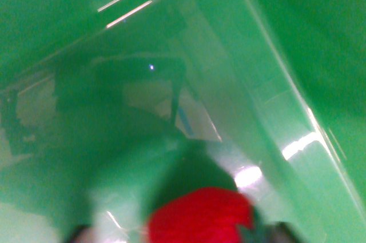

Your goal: Pick fruit

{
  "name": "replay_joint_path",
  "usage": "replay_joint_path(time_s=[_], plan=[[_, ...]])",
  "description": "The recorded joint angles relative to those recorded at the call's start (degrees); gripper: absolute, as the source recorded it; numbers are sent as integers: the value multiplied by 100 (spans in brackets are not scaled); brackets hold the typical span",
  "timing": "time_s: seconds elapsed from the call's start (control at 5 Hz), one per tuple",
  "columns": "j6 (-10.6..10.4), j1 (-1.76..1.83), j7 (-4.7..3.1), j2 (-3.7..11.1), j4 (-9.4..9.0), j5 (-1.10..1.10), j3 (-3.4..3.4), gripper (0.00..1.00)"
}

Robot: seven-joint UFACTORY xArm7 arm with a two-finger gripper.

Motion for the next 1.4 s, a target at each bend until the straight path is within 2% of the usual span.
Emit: replay_joint_path(time_s=[0.2, 0.4, 0.6, 0.8, 1.0, 1.2, 1.4], plan=[[139, 3, -20, -40, 100, 3, 0, 100], [139, 3, -20, -40, 100, 3, 0, 100], [303, 6, -43, -87, 219, 6, 0, 100], [303, 6, -43, -87, 219, 6, 0, 100], [482, 9, -69, -138, 348, 9, 0, 100], [482, 9, -69, -138, 348, 9, 0, 100], [690, 13, -99, -198, 498, 13, 0, 100]])
